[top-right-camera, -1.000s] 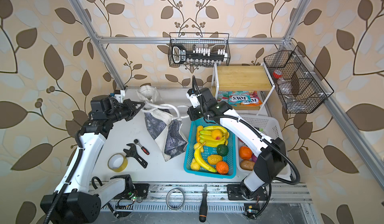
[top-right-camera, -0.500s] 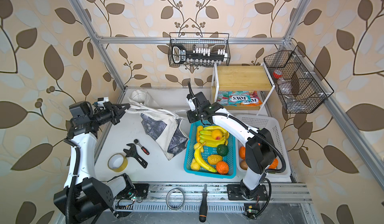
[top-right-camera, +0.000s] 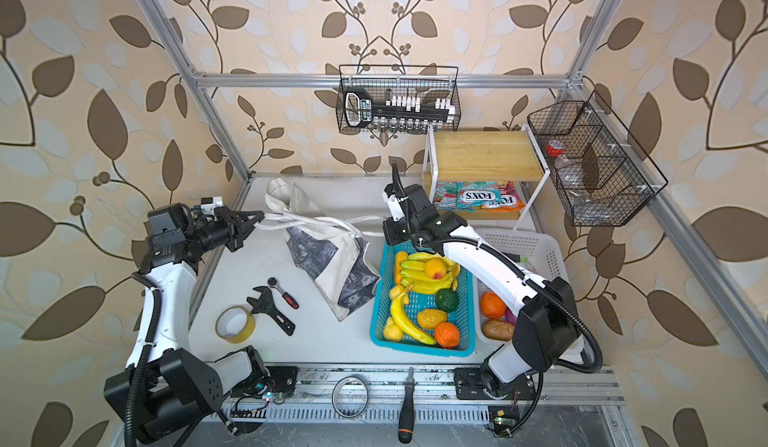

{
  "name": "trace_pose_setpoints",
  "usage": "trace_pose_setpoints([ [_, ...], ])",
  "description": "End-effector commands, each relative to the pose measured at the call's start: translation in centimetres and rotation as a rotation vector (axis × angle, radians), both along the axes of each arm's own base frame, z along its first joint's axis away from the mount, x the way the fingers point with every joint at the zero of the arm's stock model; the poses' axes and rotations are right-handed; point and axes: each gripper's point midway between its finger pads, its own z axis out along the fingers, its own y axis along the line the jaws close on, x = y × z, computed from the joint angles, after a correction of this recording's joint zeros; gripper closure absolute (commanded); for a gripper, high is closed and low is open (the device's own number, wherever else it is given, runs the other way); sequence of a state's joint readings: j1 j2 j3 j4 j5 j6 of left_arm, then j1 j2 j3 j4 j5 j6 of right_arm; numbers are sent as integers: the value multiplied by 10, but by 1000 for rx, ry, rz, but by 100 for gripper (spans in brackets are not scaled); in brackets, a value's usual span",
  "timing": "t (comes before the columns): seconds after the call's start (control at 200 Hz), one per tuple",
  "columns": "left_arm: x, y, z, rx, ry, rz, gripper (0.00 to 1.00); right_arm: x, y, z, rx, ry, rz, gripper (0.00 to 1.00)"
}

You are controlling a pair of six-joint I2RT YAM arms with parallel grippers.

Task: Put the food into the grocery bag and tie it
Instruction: 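Open both grippers, releasing the handles, and lift away from the bag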

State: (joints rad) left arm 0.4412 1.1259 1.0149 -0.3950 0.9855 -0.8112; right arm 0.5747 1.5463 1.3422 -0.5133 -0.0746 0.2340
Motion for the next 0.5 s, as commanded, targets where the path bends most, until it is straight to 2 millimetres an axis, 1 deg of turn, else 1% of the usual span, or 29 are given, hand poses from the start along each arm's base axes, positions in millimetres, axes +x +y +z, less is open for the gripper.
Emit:
trace_pose_setpoints([
  [0.0, 19, 30, -7, 313, -39, 163, 100, 4, -72, -36, -256, 78, -162, 100],
  [0.055, 16, 30, -11, 308, -30, 179, 100, 9, -65, -26, -255, 51, -153, 100],
  [0.115, 14, 37, -14, 345, -28, 221, 100, 12, -57, -19, -232, 38, -135, 100],
  [0.2, 13, 46, -14, 381, 4, 252, 100, 9, -45, -19, -208, 42, -96, 100],
  [0.235, 13, 47, -12, 386, 14, 255, 100, 7, -42, -21, -208, 43, -87, 98],
  [0.295, 13, 50, -6, 390, 14, 268, 91, 4, -40, -26, -205, 54, -86, 93],
  [0.33, 14, 50, -3, 389, 4, 272, 84, 3, -40, -28, -200, 58, -86, 90],
  [0.39, 14, 49, 4, 381, -15, 279, 72, 3, -40, -28, -193, 55, -89, 81],
  [0.41, 14, 49, 7, 380, -25, 278, 69, 3, -40, -27, -192, 52, -91, 79],
  [0.495, 12, 48, 14, 388, -48, 284, 63, 2, -36, -20, -176, 48, -77, 74],
])
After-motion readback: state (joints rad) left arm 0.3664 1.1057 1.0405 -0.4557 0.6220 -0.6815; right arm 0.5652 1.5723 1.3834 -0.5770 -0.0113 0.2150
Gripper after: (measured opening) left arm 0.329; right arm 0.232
